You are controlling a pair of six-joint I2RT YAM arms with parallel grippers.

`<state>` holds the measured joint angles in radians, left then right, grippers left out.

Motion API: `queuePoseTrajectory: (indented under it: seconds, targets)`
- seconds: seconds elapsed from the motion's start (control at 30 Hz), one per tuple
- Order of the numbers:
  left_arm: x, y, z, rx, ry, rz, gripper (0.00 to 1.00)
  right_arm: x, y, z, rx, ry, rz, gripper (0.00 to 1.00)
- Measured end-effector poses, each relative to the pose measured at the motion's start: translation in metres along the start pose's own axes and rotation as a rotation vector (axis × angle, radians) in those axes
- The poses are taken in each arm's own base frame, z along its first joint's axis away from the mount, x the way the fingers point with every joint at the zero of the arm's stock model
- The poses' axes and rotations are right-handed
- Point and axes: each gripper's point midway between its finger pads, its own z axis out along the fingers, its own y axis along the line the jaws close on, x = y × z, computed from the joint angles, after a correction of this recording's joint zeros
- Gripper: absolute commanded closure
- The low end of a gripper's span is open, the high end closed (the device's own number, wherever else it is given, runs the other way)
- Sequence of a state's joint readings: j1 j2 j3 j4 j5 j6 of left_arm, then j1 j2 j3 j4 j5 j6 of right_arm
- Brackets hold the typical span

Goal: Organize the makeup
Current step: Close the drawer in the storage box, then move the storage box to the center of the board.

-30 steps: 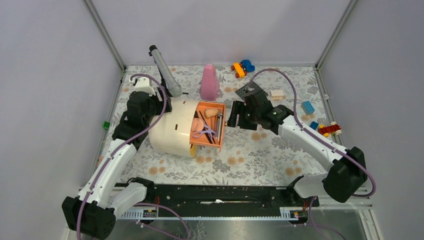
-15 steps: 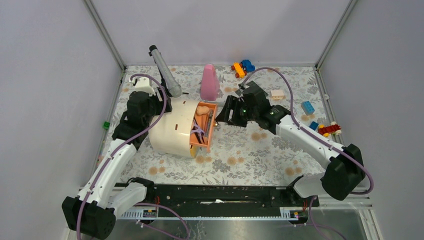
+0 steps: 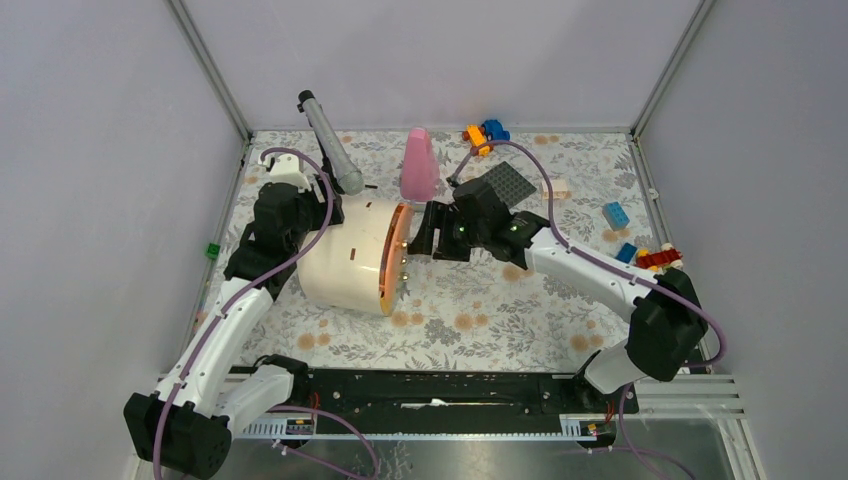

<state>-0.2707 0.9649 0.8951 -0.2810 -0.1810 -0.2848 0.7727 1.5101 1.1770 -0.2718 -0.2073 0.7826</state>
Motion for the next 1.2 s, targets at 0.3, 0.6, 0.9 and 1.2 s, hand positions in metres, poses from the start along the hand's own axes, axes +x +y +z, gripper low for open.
queuePoseTrajectory:
  seconds: [0.3, 0.6, 0.9, 1.2]
  targets:
    - [0.0, 0.0, 0.0, 0.0, 0.0, 0.0, 0.27, 0.004, 0.018, 0.006, -0.026, 0.006, -0.009, 0.26]
    - [-0.001, 0.003, 0.001, -0.011, -0.003, -0.002, 0.27, 0.013, 0.032, 0.018, -0.034, 0.039, -0.033, 0.26]
    - [-0.001, 0.003, 0.001, -0.011, -0.003, -0.002, 0.26, 0.01, 0.019, 0.018, 0.054, -0.005, -0.063, 0.25]
    - [-0.004, 0.01, -0.008, -0.048, -0.016, -0.008, 0.15, -0.018, -0.019, 0.004, 0.262, -0.164, -0.094, 0.23]
